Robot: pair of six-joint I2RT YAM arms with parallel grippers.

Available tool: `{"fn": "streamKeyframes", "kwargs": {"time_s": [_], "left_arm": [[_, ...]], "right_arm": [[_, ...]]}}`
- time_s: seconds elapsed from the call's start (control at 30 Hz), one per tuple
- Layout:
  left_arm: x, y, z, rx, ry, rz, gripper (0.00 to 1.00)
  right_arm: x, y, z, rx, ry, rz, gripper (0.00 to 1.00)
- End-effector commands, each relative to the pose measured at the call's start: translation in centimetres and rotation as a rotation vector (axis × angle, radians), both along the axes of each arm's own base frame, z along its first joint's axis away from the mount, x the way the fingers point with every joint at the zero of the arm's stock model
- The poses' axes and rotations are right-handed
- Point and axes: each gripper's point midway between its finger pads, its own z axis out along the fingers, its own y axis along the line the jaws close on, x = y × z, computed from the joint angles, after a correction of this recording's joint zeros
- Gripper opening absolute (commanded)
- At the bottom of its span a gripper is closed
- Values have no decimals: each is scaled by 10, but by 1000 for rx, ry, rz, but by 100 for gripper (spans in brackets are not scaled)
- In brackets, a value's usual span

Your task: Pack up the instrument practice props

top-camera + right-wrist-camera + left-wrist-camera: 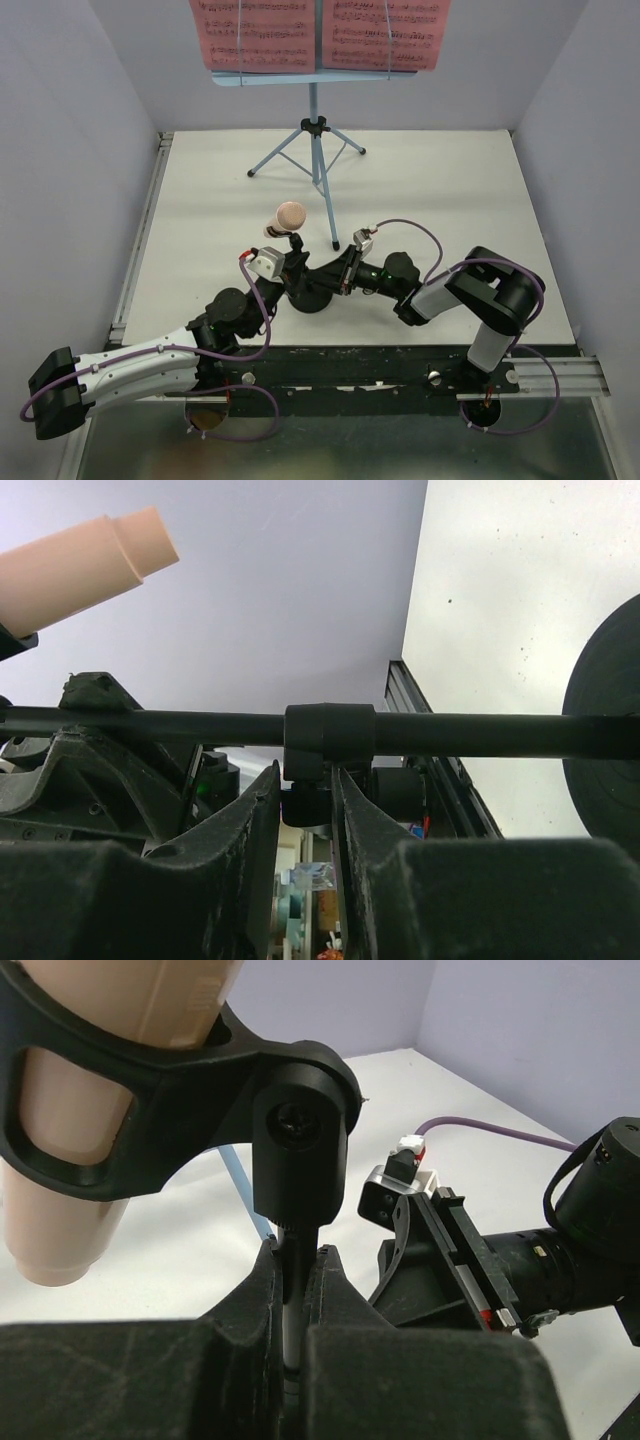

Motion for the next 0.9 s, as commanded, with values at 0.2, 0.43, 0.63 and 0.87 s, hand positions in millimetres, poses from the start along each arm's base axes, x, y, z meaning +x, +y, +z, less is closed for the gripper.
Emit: {"fn": "streamKeyframes", "kwargs": {"time_s": [0.2,0.43,0.63,0.87], "left_arm": [[-1,-3,2,-23,2,-4,0],[-3,-2,6,-27,-7,-8,0],[-5,-4,4,-27,-4,-28,0],[-8,-9,2,-6,-2,-57,0]], "right_arm": [[-20,-2,39,142,-120,102,41],[-22,-4,36,139,-122,108,32],[-20,-1,37,128,-151,106,2],[-7,7,30,-100,-340,89,1]]}}
